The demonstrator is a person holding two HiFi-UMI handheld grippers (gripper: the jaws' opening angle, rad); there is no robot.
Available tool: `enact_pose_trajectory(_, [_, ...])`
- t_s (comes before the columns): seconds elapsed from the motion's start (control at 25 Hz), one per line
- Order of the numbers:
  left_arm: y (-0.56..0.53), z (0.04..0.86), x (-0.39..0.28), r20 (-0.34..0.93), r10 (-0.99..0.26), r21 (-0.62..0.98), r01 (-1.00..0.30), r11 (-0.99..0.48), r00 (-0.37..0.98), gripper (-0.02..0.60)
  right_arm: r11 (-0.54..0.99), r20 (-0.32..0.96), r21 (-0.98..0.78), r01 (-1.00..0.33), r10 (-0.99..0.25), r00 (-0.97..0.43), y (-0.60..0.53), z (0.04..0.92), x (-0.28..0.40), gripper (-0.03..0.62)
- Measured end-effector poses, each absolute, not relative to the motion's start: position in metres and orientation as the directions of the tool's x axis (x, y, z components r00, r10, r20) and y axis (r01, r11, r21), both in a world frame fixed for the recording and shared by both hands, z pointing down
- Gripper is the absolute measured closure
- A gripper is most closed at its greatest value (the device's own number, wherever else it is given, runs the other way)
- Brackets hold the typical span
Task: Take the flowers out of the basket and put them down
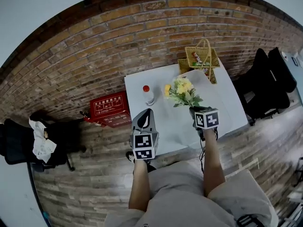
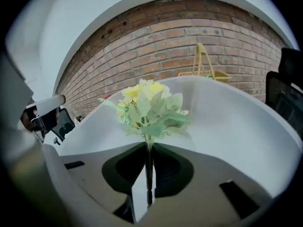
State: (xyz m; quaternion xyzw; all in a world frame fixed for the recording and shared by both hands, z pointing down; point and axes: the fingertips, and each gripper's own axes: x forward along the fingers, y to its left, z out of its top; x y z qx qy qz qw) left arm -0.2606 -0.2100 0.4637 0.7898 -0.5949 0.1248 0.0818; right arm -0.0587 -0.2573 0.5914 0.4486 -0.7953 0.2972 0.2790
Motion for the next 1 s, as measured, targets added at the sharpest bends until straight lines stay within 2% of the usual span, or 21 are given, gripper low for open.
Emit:
enact_pose_trajectory(0.12, [-0.189, 0.471, -0.272, 0.328, -0.923, -0.036, -0.974, -0.224, 0.2, 0.557, 0.404, 0.728, -0.277, -0.872, -0.503, -0.465, -0.251, 0.604, -0.065, 0.532])
enact_pose_trajectory(0.2, [-0.177, 0.469, -0.277, 0.335, -0.928, -0.038, -0.982, -0.187, 0.164, 0.557, 0.385, 0.727, -0.31, -0.87, -0.494, -0.477, -0.249, 0.607, -0.068, 0.508])
enact_pose_trajectory(0.36, [-0.161, 0.454, -0.28, 0.305, -0.945, -0.07, -0.987, -0.145, 0.117, 0.557, 0.377, 0.692, -0.376, -0.847, -0.493, -0.527, -0.243, 0.596, -0.074, 0.35])
enact_pose_trajectory(0.48, [-0.154, 0.446, -0.277, 0.281, -0.955, -0.1, -0.987, -0.125, 0.092, 0.557, 0.406, 0.621, -0.392, -0.825, -0.545, -0.563, -0.243, 0.564, -0.078, 0.35])
enact_pose_trajectory(0.76, [-0.141, 0.448, -0.239, 0.274, -0.955, -0.113, -0.982, -0.15, 0.114, 0.557, 0.561, 0.401, -0.305, -0.769, -0.657, -0.638, -0.232, 0.46, -0.067, 0.35])
enact_pose_trajectory(1.0, [-0.142, 0.438, -0.206, 0.288, -0.943, -0.14, -0.967, -0.215, 0.168, 0.557, 0.652, 0.099, -0.339, -0.678, -0.692, -0.715, -0.207, 0.379, -0.031, 0.352])
